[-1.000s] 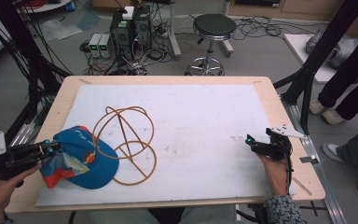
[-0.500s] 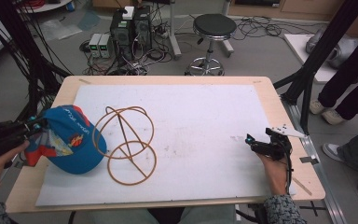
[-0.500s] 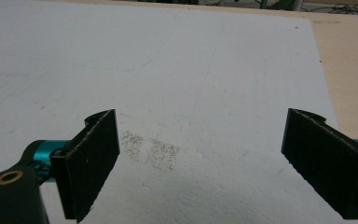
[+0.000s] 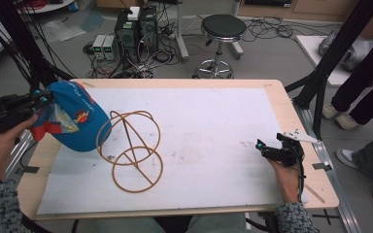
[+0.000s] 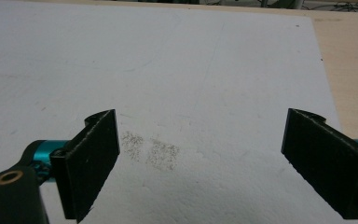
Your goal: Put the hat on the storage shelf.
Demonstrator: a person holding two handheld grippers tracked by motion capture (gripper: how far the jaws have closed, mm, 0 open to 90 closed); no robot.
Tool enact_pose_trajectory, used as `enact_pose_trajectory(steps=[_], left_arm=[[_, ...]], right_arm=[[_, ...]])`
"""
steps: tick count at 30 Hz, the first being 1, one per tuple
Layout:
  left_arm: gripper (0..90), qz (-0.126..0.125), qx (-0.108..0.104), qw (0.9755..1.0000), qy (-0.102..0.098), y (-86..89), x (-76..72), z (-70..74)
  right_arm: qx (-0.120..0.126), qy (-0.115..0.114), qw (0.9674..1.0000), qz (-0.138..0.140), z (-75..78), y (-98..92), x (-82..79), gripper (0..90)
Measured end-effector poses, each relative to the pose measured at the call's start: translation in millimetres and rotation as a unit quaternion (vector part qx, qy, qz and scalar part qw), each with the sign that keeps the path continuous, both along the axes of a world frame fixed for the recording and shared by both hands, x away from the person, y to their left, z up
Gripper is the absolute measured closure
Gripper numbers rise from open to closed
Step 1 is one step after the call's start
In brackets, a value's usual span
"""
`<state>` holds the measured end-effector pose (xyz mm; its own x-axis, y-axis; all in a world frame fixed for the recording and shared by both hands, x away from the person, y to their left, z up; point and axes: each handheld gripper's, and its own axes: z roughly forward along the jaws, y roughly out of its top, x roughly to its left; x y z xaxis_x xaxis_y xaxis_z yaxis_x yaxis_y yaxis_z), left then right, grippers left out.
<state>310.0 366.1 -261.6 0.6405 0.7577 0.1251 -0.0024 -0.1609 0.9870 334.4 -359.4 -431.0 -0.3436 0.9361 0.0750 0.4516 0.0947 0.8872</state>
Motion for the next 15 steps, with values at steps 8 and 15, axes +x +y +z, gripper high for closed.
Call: enact_pose_trajectory(steps=[8, 15], left_arm=[[88.1, 0.007, 0.003, 0.9999, -0.009, -20.6, 24.4, 8.9], [88.1, 0.009, -0.007, 0.9998, -0.016, -42.8, 45.5, 30.4]], right_arm=[[0.004, 0.002, 1.0000, 0.000, -0.5, -1.2, 0.9, 10.3], [0.005, 0.003, 1.0000, 0.001, -0.7, -1.7, 1.3, 10.3]])
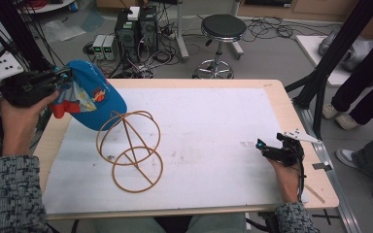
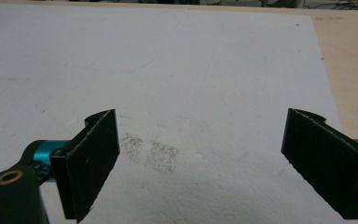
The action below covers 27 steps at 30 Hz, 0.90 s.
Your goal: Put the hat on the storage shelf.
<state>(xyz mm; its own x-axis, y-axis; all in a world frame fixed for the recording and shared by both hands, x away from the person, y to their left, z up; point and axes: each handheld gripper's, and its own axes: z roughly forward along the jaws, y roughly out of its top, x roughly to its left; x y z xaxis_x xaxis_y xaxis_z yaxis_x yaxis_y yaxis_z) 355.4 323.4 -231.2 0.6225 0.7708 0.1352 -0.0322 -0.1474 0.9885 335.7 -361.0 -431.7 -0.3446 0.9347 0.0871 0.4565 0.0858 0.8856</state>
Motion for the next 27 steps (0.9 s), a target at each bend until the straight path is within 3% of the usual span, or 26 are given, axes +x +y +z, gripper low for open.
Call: enact_pose_trajectory(steps=[3, 12, 25, 27], left_arm=[[88.1, 0.001, 0.003, 1.0000, -0.003, -4.3, 2.7, 5.5], [88.0, 0.003, -0.005, 0.9998, -0.020, -25.9, 11.4, 39.5], [88.0, 0.009, -0.007, 0.9994, -0.032, -42.7, 8.2, 71.5], [88.0, 0.001, -0.006, 0.9993, -0.036, -46.8, 4.3, 80.2]], right_arm=[[0.000, 0.000, 1.0000, 0.001, -0.1, -0.2, 0.2, 10.3], [0.003, 0.000, 1.0000, 0.003, -0.4, 0.2, 0.6, 10.3], [0.004, 0.000, 1.0000, 0.005, -0.3, 0.4, 0.8, 10.3], [0.005, -0.001, 1.0000, 0.005, -0.5, 0.4, 1.0, 10.3]])
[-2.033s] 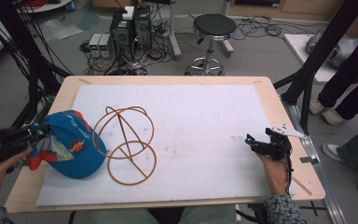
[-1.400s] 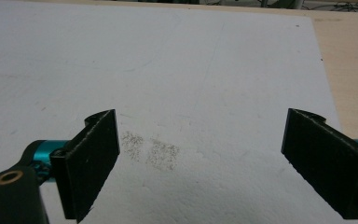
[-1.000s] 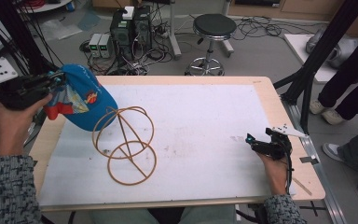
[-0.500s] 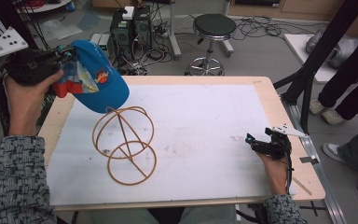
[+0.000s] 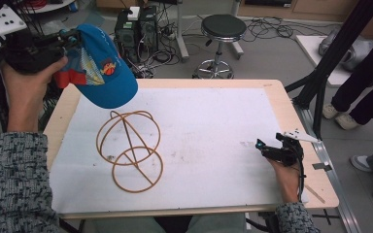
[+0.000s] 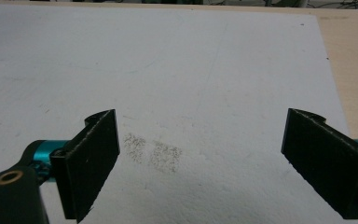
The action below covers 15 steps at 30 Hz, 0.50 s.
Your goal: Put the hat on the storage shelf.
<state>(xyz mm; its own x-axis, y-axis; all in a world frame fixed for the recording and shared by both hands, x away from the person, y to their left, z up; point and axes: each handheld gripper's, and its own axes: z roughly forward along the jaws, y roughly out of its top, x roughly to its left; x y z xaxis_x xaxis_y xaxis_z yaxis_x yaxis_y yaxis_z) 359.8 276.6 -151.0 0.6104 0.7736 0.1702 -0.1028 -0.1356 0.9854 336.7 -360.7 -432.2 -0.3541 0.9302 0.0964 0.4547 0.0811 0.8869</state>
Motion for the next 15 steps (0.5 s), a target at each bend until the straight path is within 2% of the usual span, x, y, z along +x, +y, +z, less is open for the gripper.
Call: enact_pose_trajectory(steps=[9, 15], left_arm=[[88.0, -0.019, -0.009, 0.9998, -0.006, -13.3, -14.2, 25.5], [88.0, -0.032, -0.018, 0.9993, -0.002, -17.8, -20.7, 34.9]], right_arm=[[0.003, 0.002, 1.0000, 0.002, -0.3, 0.2, 0.4, 10.3], [0.001, 0.002, 1.0000, 0.004, -0.4, -0.2, 0.6, 10.3]])
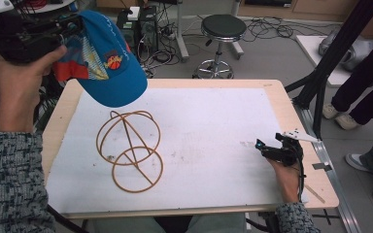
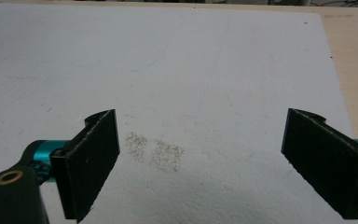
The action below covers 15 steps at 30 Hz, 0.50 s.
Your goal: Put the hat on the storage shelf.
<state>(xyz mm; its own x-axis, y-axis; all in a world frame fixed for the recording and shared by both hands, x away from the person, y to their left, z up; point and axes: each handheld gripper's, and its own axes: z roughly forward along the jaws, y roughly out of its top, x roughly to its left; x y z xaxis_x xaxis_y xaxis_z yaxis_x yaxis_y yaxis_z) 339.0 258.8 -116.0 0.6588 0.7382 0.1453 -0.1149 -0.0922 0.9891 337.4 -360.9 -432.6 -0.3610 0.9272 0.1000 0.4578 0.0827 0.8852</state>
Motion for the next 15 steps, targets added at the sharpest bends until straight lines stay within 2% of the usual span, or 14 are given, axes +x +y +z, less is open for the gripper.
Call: enact_pose_trajectory(steps=[1, 2, 3, 4, 6, 7, 15], left_arm=[[88.0, -0.006, -0.003, 1.0000, 0.003, -0.3, -1.3, 0.6], [88.0, -0.020, -0.018, 0.9996, 0.012, -1.1, -3.0, 0.7], [88.0, -0.020, -0.018, 0.9996, 0.012, -1.1, -3.0, 0.7], [87.9, -0.036, -0.028, 0.9987, 0.020, -1.3, -5.6, -0.1], [87.9, -0.042, -0.033, 0.9983, 0.022, -1.0, -6.8, -0.7], [87.9, -0.053, -0.041, 0.9973, 0.029, -0.4, -8.4, -1.9], [87.9, -0.064, -0.038, 0.9962, 0.046, 3.0, -12.6, -6.6]], right_arm=[[0.000, 0.000, 1.0000, 0.000, 0.0, 0.0, 0.0, 10.3], [0.003, 0.002, 1.0000, 0.000, 0.0, -0.5, -0.1, 10.3], [0.003, 0.002, 1.0000, 0.000, 0.0, -0.5, -0.1, 10.3], [0.003, 0.004, 1.0000, -0.001, -0.1, -0.3, 0.0, 10.3], [0.002, 0.004, 1.0000, -0.001, -0.4, 0.0, 0.5, 10.3], [0.003, 0.007, 1.0000, -0.001, -0.5, 0.4, 0.4, 10.3], [0.003, 0.008, 1.0000, 0.000, -0.8, 0.9, 1.1, 10.3]])
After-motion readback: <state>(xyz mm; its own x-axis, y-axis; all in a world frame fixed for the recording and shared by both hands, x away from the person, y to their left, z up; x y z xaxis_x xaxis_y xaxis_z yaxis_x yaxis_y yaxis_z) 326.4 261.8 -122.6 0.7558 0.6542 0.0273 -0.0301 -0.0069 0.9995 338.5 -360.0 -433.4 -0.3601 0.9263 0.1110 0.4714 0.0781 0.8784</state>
